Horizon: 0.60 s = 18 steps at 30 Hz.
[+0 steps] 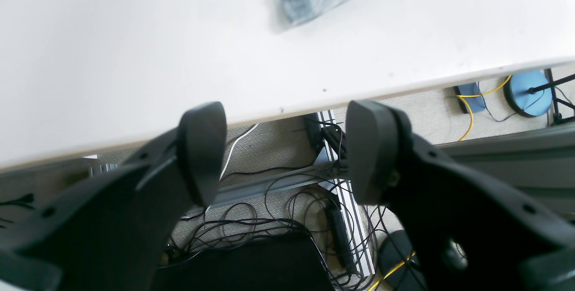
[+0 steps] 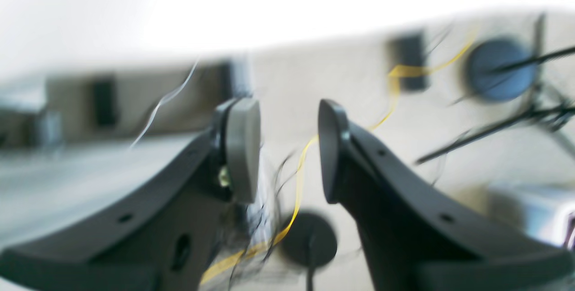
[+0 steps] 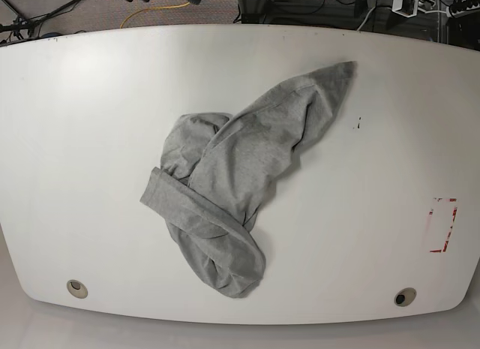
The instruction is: Fold the T-shirt properly
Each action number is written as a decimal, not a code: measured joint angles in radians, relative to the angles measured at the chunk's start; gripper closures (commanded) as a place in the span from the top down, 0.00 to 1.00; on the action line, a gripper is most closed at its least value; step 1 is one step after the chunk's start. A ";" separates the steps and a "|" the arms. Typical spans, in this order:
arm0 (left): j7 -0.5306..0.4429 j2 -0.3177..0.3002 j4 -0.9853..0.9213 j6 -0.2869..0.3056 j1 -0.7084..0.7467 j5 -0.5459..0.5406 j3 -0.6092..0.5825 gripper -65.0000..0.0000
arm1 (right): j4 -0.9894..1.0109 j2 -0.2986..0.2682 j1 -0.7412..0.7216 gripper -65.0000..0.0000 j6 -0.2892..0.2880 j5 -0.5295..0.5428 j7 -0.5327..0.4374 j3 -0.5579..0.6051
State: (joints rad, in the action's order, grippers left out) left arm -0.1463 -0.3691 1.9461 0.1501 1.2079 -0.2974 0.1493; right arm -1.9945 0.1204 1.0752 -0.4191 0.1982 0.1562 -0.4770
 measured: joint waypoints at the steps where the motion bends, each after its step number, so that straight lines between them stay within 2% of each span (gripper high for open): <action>1: 0.002 0.001 0.002 0.000 -0.005 0.000 0.000 0.60 | 0.000 -0.002 -0.019 0.31 -0.009 0.003 0.003 -0.014; 7: -0.001 0.009 0.020 0.005 -0.063 0.000 -0.003 0.60 | 0.000 -0.008 -0.148 0.32 -0.077 0.002 0.004 -0.019; 9: 0.001 0.008 0.019 0.003 -0.061 -0.003 -0.003 0.61 | 0.000 -0.029 -0.173 0.32 -0.092 0.002 0.005 -0.011; 12: 0.010 0.010 0.018 0.002 -0.062 -0.003 -0.007 0.67 | 0.001 -0.055 -0.231 0.32 -0.079 -0.003 0.007 -0.018; 15: 0.012 0.013 0.018 0.007 -0.101 -0.002 -0.010 0.69 | 0.002 -0.067 -0.308 0.41 -0.080 -0.007 0.014 -0.020; 18: 0.008 0.019 0.014 -0.001 -0.147 -0.001 -0.007 0.66 | 0.000 -0.086 -0.417 0.50 -0.092 -0.008 0.117 -0.012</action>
State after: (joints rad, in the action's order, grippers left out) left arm -0.1383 -0.3496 1.9606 0.1490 1.0607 -0.2981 0.1425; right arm -1.9949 0.0345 0.6579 -0.5110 0.1898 0.2733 -0.4889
